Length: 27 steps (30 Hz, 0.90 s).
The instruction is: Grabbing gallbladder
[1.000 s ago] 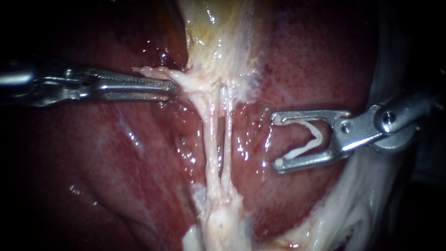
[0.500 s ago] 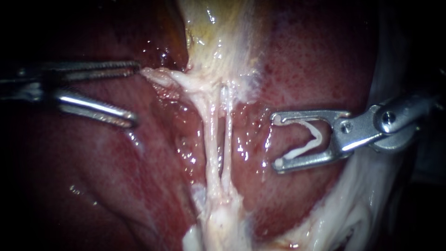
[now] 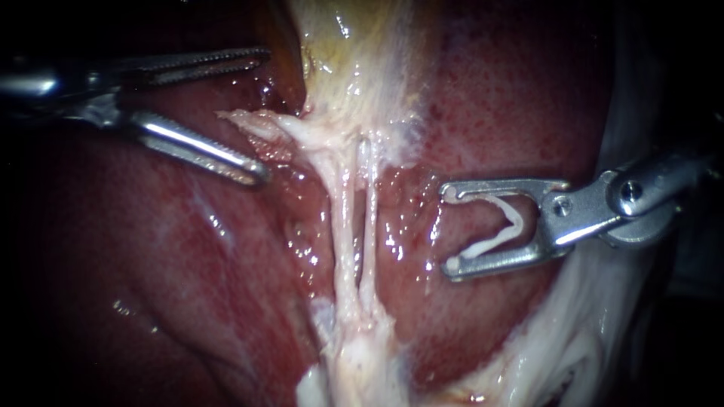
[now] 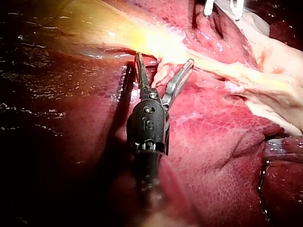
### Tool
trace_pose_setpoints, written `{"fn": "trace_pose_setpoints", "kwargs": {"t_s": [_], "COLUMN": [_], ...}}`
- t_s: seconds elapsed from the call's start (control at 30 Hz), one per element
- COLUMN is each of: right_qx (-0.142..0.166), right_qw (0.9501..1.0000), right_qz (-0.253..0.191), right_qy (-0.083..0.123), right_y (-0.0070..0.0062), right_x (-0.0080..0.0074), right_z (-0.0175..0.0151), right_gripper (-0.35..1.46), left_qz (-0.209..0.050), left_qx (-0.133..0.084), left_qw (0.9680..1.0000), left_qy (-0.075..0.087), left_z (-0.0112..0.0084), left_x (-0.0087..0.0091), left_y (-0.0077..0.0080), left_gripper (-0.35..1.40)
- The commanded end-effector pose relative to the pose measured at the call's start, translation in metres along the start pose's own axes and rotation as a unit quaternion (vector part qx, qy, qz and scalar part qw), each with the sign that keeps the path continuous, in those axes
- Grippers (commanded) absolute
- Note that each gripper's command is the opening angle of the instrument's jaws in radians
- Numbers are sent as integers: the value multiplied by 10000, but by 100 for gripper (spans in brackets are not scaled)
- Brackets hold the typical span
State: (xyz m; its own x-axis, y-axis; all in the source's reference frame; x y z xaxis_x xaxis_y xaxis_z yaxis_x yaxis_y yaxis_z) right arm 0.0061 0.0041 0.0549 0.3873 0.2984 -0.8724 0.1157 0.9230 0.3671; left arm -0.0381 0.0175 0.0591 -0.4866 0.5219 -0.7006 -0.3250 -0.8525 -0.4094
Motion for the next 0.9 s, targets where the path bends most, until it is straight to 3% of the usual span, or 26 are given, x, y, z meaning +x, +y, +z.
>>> {"fn": "trace_pose_setpoints", "kwargs": {"t_s": [0.03, 0.17, 0.3, 0.4, 0.5, 0.63, 0.9], "right_qx": [1, 0, 0, 0, 0, 0, 0], "right_qw": [10000, 10000, 10000, 10000, 10000, 10000, 10000], "right_qz": [-1, -1, -1, -1, -1, -1, -1], "right_qy": [-1, -1, -1, -1, -1, -1, -1], "right_y": [0, 0, 0, 0, 0, 0, 0], "right_x": [0, 0, 0, 0, 0, 0, 0], "right_z": [0, 0, 0, 0, 0, 0, 0], "right_gripper": [50, 50, 50, 50, 50, 50, 50], "left_qz": [17, 87, 76, 82, 34, 12, -195], "left_qx": [-10, -58, -141, -146, -153, -172, -84], "left_qw": [10000, 9999, 9999, 9999, 9999, 9998, 9997], "left_qy": [4, 26, 32, -12, -58, -117, -130], "left_z": [2, 11, 11, 10, 8, 2, -13], "left_x": [-4, -19, -24, -25, -27, -28, -7], "left_y": [-1, -3, 2, 2, 2, 2, 12], "left_gripper": [57, 30, 37, 27, 7, -35, -35]}}
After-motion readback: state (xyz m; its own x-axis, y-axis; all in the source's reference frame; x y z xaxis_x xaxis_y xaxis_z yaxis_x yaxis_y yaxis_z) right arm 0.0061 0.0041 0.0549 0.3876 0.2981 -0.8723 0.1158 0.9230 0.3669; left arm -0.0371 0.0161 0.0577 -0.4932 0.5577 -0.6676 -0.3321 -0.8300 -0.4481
